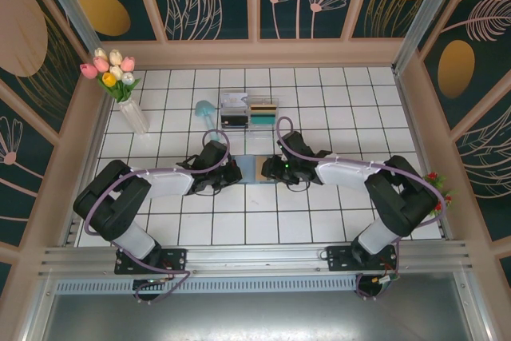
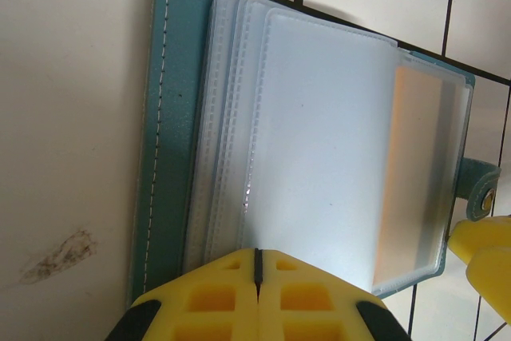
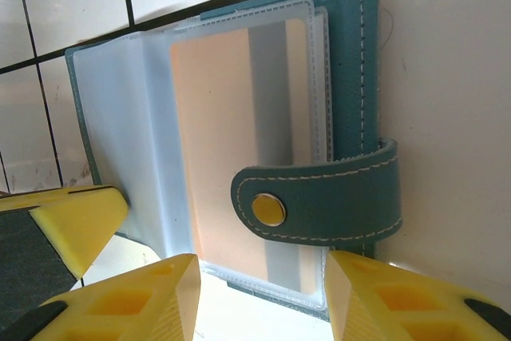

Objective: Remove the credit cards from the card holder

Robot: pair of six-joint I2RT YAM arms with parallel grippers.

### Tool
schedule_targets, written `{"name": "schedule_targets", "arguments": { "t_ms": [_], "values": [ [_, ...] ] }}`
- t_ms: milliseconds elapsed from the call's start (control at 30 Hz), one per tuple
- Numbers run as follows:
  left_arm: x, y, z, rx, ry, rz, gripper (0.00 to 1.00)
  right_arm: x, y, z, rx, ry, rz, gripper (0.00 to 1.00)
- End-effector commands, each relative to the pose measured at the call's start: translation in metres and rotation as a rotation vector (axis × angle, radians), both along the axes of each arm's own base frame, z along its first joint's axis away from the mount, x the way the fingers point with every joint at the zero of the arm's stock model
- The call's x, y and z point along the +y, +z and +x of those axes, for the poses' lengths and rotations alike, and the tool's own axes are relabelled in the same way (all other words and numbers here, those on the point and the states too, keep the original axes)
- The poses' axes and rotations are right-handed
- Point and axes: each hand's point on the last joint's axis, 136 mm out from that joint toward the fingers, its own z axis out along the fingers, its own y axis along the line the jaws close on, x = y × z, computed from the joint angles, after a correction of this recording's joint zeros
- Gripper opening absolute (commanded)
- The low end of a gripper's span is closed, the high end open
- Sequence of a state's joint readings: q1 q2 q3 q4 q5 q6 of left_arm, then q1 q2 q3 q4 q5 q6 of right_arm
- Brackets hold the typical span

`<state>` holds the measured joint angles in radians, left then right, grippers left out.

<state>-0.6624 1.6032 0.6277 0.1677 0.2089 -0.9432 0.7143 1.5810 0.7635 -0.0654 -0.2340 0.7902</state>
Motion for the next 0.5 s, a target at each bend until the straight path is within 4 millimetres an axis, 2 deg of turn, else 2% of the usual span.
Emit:
{"name": "schedule_targets", "arguments": {
  "t_ms": [0,467],
  "values": [
    [0.01,-0.01,-0.009,0.03,-0.007,0.061,0.0,0.003,-0.005,-0.002,0.016,0.016,0.002,0.47],
    [0.01,-0.011,-0.009,0.033,-0.008,0.062,0.0,0.007,-0.015,-0.004,0.04,0.031,0.008,0.47]
  ]
}}
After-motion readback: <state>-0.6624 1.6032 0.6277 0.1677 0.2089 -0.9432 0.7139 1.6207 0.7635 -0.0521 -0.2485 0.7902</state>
